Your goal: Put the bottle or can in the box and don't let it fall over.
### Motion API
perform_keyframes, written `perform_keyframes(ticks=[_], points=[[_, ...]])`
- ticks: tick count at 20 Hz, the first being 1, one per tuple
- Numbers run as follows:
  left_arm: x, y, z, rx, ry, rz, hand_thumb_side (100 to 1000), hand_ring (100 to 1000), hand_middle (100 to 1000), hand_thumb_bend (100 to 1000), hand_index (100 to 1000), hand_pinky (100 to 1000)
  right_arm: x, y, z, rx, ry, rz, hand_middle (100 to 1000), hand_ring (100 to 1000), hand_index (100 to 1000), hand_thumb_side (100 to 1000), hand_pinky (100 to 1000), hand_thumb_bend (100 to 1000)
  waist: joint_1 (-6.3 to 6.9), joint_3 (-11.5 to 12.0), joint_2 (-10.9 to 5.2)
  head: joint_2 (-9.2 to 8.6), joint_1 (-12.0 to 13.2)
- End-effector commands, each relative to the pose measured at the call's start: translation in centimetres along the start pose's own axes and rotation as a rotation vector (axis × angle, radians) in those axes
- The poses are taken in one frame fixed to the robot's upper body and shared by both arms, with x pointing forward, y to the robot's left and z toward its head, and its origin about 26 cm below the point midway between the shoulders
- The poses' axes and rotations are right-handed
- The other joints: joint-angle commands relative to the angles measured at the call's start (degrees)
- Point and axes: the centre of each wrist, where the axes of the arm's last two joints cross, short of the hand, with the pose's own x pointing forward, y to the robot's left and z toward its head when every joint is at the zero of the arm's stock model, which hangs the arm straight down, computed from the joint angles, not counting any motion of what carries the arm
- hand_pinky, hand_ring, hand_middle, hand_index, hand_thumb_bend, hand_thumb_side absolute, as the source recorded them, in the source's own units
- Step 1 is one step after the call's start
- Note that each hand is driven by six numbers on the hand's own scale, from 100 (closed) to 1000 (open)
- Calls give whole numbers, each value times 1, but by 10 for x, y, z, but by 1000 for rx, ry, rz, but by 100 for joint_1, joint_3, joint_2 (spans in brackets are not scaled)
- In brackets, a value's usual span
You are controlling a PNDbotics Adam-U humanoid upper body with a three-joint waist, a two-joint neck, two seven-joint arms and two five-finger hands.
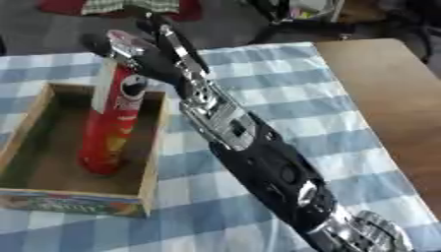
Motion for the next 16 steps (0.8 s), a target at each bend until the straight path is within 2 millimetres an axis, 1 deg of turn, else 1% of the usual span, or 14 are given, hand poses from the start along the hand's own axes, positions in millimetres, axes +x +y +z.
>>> perform_keyframes(ticks=[1, 7, 10, 12, 14, 15, 16], points=[[9, 5, -3, -6, -32, -31, 612, 907, 873, 351, 794, 1000, 28, -10, -4, -8, -45, 13, 942, 1000, 891, 541, 959, 1000, 38, -15, -159, 39, 35], [9, 5, -3, -9, -31, -30, 612, 908, 873, 350, 794, 1000, 61, -17, -1, -10, -95, 3, 940, 1000, 891, 541, 953, 1000, 46, -34, -188, 43, 30], [9, 6, -3, -9, -32, -31, 612, 908, 873, 349, 794, 1000, 73, -22, 1, -18, -116, -22, 939, 1000, 889, 541, 949, 1000, 43, -47, -197, 58, 29], [9, 6, -3, -7, -32, -34, 611, 908, 873, 349, 794, 1000, 80, -32, 5, -37, -133, -26, 933, 1000, 888, 477, 941, 1000, 36, -79, -214, 79, 46], [9, 8, -3, -5, -32, -39, 610, 908, 873, 349, 794, 1000, 85, -45, 11, -59, -146, -15, 933, 1000, 888, 448, 939, 1000, 25, -130, -242, 100, 75], [9, 8, -3, -3, -32, -41, 600, 909, 873, 368, 794, 1000, 87, -51, 15, -69, -148, -8, 937, 1000, 890, 507, 939, 969, 22, -155, -253, 108, 94], [9, 9, -2, -1, -30, -45, 611, 909, 873, 349, 794, 1000, 89, -59, 19, -83, -147, 4, 936, 1000, 890, 415, 939, 1000, 20, -190, -269, 120, 120]])
